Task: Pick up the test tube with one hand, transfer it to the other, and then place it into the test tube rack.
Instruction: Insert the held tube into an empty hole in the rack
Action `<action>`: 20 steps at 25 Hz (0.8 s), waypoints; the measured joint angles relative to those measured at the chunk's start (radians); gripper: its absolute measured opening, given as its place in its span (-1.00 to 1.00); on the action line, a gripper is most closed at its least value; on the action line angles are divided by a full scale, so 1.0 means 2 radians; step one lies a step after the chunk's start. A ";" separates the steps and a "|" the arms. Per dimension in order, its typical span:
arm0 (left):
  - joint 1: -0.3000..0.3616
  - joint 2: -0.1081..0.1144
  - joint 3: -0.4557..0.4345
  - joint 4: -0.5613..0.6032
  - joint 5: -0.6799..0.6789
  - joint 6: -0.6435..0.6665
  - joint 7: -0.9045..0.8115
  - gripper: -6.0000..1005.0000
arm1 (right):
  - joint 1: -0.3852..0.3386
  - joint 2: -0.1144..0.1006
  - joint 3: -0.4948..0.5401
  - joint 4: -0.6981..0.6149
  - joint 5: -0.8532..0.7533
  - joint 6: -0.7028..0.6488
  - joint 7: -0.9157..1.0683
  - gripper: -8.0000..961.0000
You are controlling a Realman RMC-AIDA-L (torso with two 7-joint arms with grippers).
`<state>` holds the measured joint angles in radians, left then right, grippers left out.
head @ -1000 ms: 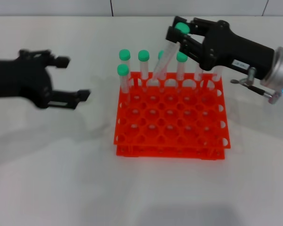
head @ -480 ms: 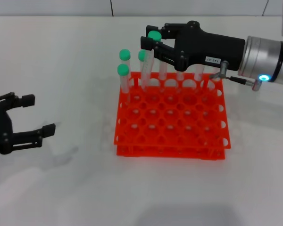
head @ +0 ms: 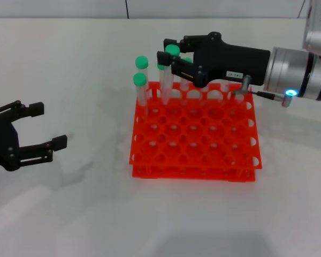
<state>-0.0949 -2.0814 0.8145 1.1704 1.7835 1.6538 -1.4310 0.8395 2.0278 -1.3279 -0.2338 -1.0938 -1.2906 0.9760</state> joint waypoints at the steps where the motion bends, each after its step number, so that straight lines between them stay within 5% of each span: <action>1: -0.002 0.000 0.000 -0.002 0.000 0.000 0.001 0.77 | -0.001 0.000 -0.018 -0.003 0.016 0.004 -0.002 -0.43; 10: -0.011 0.001 -0.001 -0.014 0.001 -0.006 0.002 0.77 | -0.033 0.000 -0.150 -0.071 0.126 0.063 -0.012 -0.43; 20: -0.014 0.001 -0.001 -0.031 0.001 -0.015 0.008 0.77 | -0.035 0.000 -0.183 -0.082 0.159 0.087 -0.012 -0.43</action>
<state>-0.1224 -2.0795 0.8129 1.1093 1.7852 1.6243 -1.4158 0.7693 2.0278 -1.6942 -0.3969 -0.7760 -1.1173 0.9510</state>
